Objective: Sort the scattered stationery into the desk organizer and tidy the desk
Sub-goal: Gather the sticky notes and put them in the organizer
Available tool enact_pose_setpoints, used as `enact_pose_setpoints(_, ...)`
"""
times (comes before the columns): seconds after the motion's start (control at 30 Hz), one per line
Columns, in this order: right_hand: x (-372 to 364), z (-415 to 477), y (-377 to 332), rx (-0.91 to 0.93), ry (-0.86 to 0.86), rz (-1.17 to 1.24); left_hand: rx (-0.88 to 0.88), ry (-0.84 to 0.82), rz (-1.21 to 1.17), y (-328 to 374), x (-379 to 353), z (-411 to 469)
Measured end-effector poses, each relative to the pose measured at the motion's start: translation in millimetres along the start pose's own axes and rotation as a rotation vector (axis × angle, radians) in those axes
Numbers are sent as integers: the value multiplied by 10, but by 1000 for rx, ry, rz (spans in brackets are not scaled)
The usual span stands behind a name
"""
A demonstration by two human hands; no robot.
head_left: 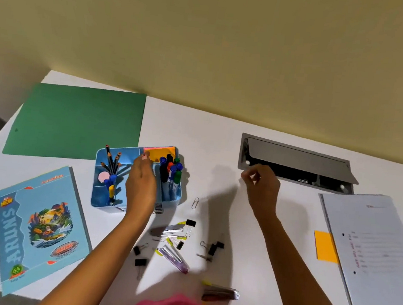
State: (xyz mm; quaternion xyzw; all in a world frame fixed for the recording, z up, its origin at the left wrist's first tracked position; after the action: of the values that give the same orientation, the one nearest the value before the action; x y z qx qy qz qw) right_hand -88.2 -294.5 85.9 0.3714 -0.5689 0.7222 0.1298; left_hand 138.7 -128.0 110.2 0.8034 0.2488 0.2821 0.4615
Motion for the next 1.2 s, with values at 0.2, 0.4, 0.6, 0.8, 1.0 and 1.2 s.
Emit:
enact_pose_setpoints(0.2,716,-720,1132,-427,248,-185,-223,-32,106,-58,-269,-386)
enact_pose_setpoints(0.4,913,-1275,1688,-795,154,-262,-280,-223,159,-200,-677,-624)
enact_pose_setpoints(0.6,543,-1549,1733,-597,-11,-357,-291,-315,229,-357,-952,-776)
enact_pose_setpoints(0.8,55,-1708,1346,-261,-170,-387,-254,-433,359,-581,-1158,-851)
enact_pose_setpoints(1.0,-101,-1651,911,-142,-118,-277,-241,-569,485,-787,-1286,-950)
enact_pose_setpoints(1.2,-10,-1379,1007,-392,-159,-259,-254,-611,563,-897,-1297,-1023)
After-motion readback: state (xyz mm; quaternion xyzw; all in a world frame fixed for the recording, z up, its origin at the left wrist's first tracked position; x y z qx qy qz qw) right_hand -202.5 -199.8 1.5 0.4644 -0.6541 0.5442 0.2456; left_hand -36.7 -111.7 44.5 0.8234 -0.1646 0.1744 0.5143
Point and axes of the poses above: each hand's wrist, its own z-axis towards the middle knuckle, its own x-axis out of the back of the hand, y = z × x, the point moved 4 cm from there along z, towards the middle knuckle, and after that the axes turned 11 degrees about -y, right-handed, at the moved point
